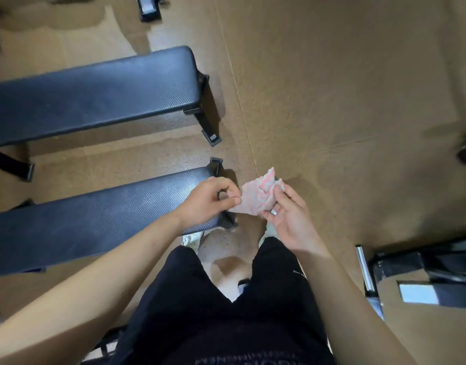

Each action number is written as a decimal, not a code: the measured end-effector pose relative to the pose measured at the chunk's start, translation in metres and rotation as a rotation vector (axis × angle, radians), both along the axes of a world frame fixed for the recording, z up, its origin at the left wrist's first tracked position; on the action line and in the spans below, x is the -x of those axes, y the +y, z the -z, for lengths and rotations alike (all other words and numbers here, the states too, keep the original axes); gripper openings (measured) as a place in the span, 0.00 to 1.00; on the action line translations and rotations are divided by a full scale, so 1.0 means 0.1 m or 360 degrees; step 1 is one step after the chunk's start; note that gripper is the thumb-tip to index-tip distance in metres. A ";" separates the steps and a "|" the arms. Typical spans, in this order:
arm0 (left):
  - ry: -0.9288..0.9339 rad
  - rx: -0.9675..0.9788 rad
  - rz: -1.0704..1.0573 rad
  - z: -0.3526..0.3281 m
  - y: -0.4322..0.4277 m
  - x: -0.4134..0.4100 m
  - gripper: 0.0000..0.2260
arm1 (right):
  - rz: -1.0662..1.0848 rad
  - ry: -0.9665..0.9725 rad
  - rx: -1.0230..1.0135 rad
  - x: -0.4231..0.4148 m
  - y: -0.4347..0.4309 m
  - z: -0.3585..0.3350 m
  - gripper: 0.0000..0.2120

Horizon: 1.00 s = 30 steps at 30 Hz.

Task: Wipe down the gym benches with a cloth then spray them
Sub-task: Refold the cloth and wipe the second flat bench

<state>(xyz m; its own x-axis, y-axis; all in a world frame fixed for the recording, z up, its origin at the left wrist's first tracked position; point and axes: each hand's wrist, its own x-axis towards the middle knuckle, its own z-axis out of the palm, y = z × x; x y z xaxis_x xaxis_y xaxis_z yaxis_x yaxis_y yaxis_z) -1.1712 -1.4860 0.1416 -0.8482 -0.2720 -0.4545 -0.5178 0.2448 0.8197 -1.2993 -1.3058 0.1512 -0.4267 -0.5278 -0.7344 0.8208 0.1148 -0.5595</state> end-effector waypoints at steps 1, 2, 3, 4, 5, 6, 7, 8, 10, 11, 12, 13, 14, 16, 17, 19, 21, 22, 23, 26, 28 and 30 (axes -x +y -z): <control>-0.0014 -0.0028 -0.0064 -0.08 0.10 0.13 0.03 | -0.0030 0.0007 0.0013 0.15 0.08 -0.05 0.08; -0.0020 -0.0039 -0.0128 -0.14 0.20 0.25 0.03 | -0.0068 0.0020 0.0006 0.30 0.15 -0.10 0.07; -0.0006 -0.0023 -0.0182 -0.22 0.31 0.37 0.03 | -0.0084 0.0038 -0.0006 0.45 0.22 -0.15 0.08; 0.0007 -0.0002 -0.0217 -0.29 0.40 0.50 0.03 | -0.0098 0.0077 -0.0052 0.59 0.29 -0.17 0.08; -0.0004 -0.0007 -0.0254 -0.35 0.50 0.62 0.02 | -0.0105 0.0118 -0.0098 0.73 0.35 -0.19 0.08; -0.0019 -0.0054 -0.0300 -0.43 0.58 0.74 0.02 | -0.0119 0.0174 -0.0161 0.86 0.40 -0.20 0.07; -0.0028 -0.0109 -0.0338 -0.50 0.65 0.84 0.02 | -0.0132 0.0233 -0.0218 0.97 0.44 -0.20 0.06; -0.0016 -0.0161 -0.0372 -0.56 0.71 0.94 0.02 | -0.0167 0.0308 -0.0277 1.08 0.47 -0.19 0.06; 0.0022 -0.0176 -0.0451 -0.67 0.77 1.11 0.03 | -0.0279 0.0461 -0.0366 1.29 0.51 -0.16 0.05; 0.0039 -0.0139 -0.0498 -0.70 0.78 1.17 0.04 | -0.0347 0.0539 -0.0404 1.38 0.52 -0.15 0.07; 0.0060 -0.0079 -0.0549 -0.72 0.77 1.23 0.04 | -0.0426 0.0633 -0.0447 1.48 0.50 -0.16 0.08; 0.0066 -0.0012 -0.0598 -0.72 0.75 1.27 0.03 | -0.0509 0.0729 -0.0471 1.57 0.48 -0.17 0.10; 0.0078 0.0029 -0.0639 -0.73 0.72 1.31 0.02 | -0.0607 0.0834 -0.0495 1.66 0.44 -0.19 0.11; 0.0071 0.0070 -0.0729 -0.75 0.65 1.40 0.10 | -0.0822 0.1034 -0.0541 1.84 0.32 -0.22 0.15; 0.0057 0.0063 -0.0808 -0.76 0.59 1.46 0.14 | -0.0929 0.1125 -0.0561 1.93 0.24 -0.22 0.16; 0.0041 0.0008 -0.0988 -0.77 0.45 1.57 0.14 | -0.1086 0.1251 -0.0587 2.09 0.03 -0.24 0.11; 0.0064 -0.0058 -0.1102 -0.75 0.29 1.68 0.11 | -0.1160 0.1298 -0.0540 2.20 -0.27 -0.40 0.09; 0.0090 -0.0089 -0.1131 -0.73 0.21 1.74 0.10 | -0.1202 0.1356 -0.0494 2.25 -0.45 -0.50 0.10; 0.0114 -0.0104 -0.1132 -0.72 0.15 1.80 0.09 | -0.1246 0.1427 -0.0421 2.28 -0.60 -0.59 0.13; 0.0227 -0.0157 -0.1088 -0.71 -0.22 2.00 0.08 | -0.1549 0.1642 -0.0102 2.47 -1.24 -0.76 0.24; 0.0302 -0.0140 -0.1001 -0.76 -0.55 2.14 0.07 | -0.1836 0.1674 0.0061 2.67 -1.72 -0.83 0.28; 0.0348 -0.0122 -0.0968 -0.82 -0.90 2.22 0.06 | -0.2119 0.1648 0.0167 2.86 -2.20 -0.88 0.27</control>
<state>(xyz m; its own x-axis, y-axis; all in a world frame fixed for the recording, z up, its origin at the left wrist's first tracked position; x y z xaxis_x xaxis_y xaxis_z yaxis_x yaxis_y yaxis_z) -1.3935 -1.5761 0.2240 -0.6281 -0.7066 -0.3259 -0.3645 -0.1028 0.9255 -1.5849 -1.5258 0.2389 0.0772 -0.9166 -0.3924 -0.4984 0.3053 -0.8114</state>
